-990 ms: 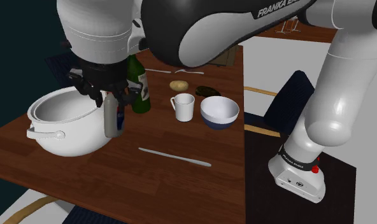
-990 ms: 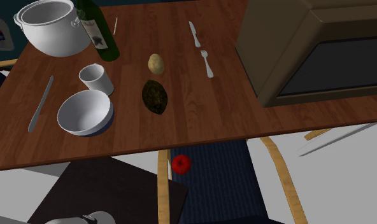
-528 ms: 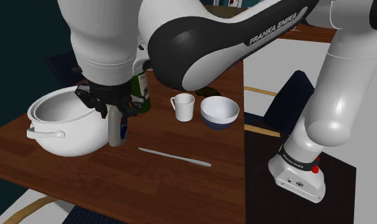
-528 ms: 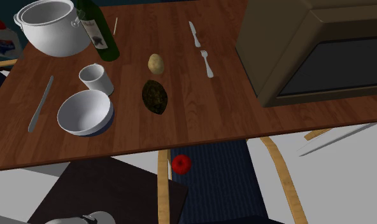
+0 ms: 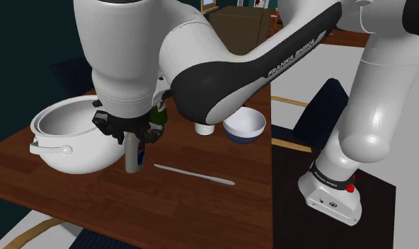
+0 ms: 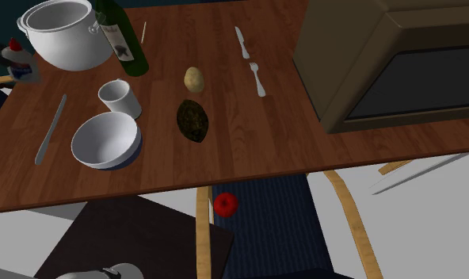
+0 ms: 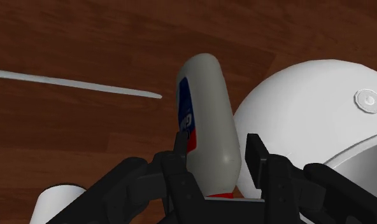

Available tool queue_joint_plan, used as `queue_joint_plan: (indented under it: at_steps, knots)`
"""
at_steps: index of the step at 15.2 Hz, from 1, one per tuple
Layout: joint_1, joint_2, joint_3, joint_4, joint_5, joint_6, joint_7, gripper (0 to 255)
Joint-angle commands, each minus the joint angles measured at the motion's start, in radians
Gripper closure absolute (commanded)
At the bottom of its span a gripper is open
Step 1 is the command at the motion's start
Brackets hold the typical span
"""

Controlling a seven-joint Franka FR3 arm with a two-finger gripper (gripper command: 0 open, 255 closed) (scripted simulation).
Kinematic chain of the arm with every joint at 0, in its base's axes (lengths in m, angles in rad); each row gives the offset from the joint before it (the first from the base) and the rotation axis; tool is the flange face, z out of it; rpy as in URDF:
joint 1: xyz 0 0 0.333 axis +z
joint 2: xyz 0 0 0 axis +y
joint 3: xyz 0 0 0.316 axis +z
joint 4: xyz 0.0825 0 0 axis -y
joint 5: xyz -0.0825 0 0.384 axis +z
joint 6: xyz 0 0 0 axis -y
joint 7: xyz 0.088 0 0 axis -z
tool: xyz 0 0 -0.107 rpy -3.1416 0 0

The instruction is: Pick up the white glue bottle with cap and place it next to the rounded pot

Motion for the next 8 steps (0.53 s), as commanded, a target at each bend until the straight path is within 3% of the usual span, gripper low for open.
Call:
queue_joint_plan:
  at_steps: [1,8]
  knots:
    - [0.004,0.008,-0.003,-0.019,-0.015,0.020,0.018,255]
    - [0.018,0.048,-0.022,-0.070,-0.075,0.080,0.077,255]
